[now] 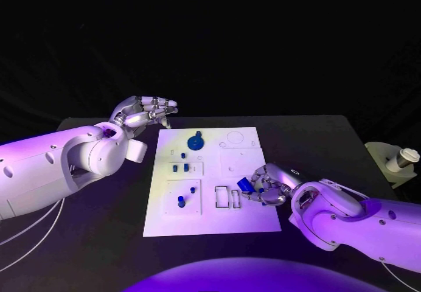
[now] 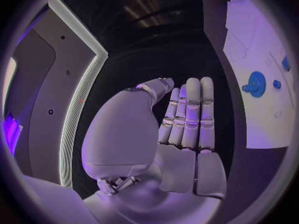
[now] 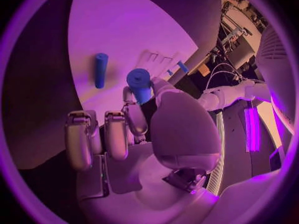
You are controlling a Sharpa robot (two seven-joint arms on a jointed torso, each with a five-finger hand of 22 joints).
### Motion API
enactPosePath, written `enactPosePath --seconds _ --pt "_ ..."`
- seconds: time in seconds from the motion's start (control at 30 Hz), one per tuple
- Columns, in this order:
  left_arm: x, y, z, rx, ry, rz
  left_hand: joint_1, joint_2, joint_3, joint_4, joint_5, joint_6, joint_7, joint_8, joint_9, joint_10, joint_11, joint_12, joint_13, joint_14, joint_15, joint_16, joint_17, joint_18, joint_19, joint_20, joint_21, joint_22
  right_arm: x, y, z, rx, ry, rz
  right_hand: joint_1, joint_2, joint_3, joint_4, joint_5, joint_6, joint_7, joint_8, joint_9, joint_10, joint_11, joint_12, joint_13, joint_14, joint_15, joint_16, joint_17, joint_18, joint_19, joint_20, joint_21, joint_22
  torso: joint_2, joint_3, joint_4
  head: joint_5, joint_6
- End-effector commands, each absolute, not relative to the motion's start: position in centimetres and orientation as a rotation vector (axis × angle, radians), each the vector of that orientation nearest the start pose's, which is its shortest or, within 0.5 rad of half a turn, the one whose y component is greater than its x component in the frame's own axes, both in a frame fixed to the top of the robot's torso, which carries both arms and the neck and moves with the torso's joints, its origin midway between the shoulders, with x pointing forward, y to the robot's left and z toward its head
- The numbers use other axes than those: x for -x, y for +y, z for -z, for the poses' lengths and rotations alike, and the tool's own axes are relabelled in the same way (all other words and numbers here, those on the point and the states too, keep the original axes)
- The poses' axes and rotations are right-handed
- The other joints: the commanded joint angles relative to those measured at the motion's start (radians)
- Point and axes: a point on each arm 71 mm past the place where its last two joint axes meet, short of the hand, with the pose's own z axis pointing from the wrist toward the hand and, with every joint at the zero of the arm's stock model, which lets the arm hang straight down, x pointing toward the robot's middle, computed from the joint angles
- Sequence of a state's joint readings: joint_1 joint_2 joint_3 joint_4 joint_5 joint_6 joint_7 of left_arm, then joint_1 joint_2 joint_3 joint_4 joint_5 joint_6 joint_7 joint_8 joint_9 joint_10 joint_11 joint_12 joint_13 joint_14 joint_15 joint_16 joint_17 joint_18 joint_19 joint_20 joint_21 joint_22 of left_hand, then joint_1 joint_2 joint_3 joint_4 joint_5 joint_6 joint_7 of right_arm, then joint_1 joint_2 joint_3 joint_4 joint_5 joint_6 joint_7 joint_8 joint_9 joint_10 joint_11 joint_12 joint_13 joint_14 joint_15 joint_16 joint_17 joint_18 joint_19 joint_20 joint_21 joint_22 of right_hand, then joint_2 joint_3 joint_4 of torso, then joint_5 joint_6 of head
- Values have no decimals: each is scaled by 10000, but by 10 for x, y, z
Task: Assemble the parts on the task board
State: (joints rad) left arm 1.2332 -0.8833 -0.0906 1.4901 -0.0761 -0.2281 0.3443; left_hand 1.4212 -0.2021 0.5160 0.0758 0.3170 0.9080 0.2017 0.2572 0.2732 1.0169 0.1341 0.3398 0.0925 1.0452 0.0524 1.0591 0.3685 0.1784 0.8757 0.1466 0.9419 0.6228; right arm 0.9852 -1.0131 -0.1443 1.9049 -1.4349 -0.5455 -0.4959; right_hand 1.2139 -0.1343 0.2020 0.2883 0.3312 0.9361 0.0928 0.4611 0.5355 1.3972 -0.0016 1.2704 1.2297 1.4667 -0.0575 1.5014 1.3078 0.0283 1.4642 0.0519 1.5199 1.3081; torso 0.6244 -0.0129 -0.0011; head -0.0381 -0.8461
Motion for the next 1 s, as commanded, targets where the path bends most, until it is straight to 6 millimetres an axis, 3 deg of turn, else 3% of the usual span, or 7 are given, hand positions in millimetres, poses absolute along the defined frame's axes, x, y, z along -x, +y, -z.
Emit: enactPosePath --seconds 0.03,0.27,0.47,0.63,0.77,1.0 --pt "-492 231 183 10372 15248 15179 -22 47 -31 29 -9 -37 5 68 -12 -52 -18 69 -17 -57 18 34 -11 58 79 2 -34 -16 -352 -193 259 -2687 18679 -6045 82 123 85 0 42 256 -218 119 52 61 -26 32 26 700 -91 60 736 -170 848 -63 35 2470 -1 -2 12 -17 17" --pt "-492 229 183 10351 15274 15232 -22 47 -31 29 -9 -37 5 68 -12 -52 -18 69 -17 -57 18 34 -11 58 79 2 -34 -16 -353 -174 260 -2513 19288 -6570 56 154 100 25 38 284 -224 137 46 69 -35 25 36 705 -102 70 765 -169 848 -75 34 2470 13 -16 37 11 15" --pt "-492 228 183 10344 15285 15255 -22 47 -31 29 -9 -37 5 68 -12 -52 -18 69 -17 -57 18 34 -11 58 79 2 -34 -16 -355 -160 267 -2148 19968 -6742 -416 272 6 49 -56 401 -253 196 20 79 -56 -43 50 701 -123 66 756 -164 836 -104 7 2465 23 -24 52 66 -15" --pt "-491 228 183 10345 15295 15263 -22 47 -31 29 -9 -37 5 68 -12 -52 -18 69 -17 -57 18 34 -11 58 79 2 -34 -16 -355 -154 273 -1914 20336 -6675 -690 233 -130 51 -199 473 -278 247 21 83 -76 -91 59 701 -140 66 760 -160 830 -119 -9 2461 27 -20 33 114 -26" --pt "-491 228 183 10346 15294 15262 -22 47 -31 29 -9 -37 5 68 -12 -52 -18 69 -17 -57 18 34 -11 58 79 2 -34 -16 -356 -152 275 -1775 20490 -6553 -1157 252 -410 54 -690 524 -315 317 28 110 -103 -133 113 700 -163 63 761 -159 828 -140 -16 2461 19 -12 18 142 -33" --pt "-491 228 183 10347 15311 15274 -22 47 -31 29 -9 -37 5 68 -12 -52 -18 69 -17 -57 18 34 -11 58 79 2 -34 -16 -357 -152 277 -1621 20509 -6318 -1317 276 -544 56 -829 568 -341 376 44 158 -124 -93 206 706 -179 71 789 -160 831 -155 -12 2463 20 4 3 181 -45"
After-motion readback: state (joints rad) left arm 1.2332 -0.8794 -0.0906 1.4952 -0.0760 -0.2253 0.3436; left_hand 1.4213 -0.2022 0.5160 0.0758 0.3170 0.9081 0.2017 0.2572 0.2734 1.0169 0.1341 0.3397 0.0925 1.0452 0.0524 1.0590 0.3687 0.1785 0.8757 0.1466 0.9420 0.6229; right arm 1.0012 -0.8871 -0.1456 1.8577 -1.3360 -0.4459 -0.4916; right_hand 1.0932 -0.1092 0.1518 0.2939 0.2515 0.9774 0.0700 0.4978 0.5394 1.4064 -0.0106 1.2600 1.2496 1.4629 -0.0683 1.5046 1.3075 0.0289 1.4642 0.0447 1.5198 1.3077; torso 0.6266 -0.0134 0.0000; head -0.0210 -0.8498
